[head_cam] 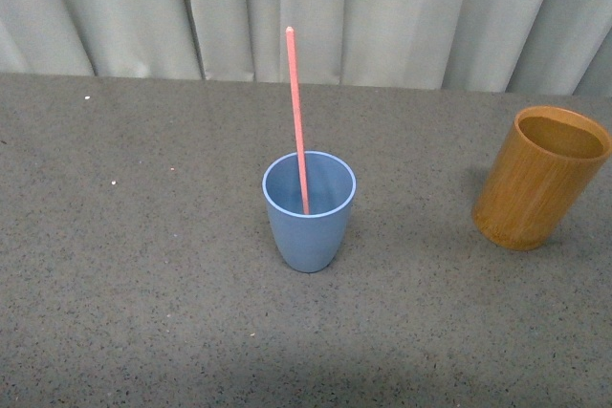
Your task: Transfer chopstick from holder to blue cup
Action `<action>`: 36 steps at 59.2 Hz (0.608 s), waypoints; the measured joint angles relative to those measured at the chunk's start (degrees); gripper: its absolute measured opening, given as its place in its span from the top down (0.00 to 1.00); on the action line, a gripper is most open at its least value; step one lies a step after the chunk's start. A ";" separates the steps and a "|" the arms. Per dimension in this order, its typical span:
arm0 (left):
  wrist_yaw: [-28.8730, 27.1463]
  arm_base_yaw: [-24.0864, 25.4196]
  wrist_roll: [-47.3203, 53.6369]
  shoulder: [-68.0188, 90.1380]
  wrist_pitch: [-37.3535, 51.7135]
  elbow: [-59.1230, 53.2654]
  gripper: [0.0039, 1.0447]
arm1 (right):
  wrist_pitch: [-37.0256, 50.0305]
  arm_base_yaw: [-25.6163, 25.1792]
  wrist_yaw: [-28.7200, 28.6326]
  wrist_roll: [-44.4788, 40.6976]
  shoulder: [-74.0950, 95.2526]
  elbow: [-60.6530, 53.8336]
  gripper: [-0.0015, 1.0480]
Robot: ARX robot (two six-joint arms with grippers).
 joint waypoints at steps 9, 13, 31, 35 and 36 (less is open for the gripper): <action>-0.02 0.00 -0.02 0.00 0.00 0.00 0.06 | -5.16 -3.54 -3.91 -0.98 -12.15 -8.28 0.98; -0.04 0.00 -0.02 0.00 0.00 0.00 0.06 | -8.94 -5.05 -5.49 -1.31 -19.30 -11.72 0.99; 0.00 0.00 0.00 0.02 0.00 0.00 0.06 | -49.20 -12.57 -12.68 -1.42 -66.73 -20.37 0.99; -0.02 0.00 0.00 0.00 0.00 0.00 0.06 | -57.27 -12.61 -12.85 -1.42 -77.09 -20.37 0.99; -0.02 0.00 0.00 -0.02 0.00 0.00 0.06 | -58.14 -12.61 -12.83 -1.42 -78.49 -20.37 0.99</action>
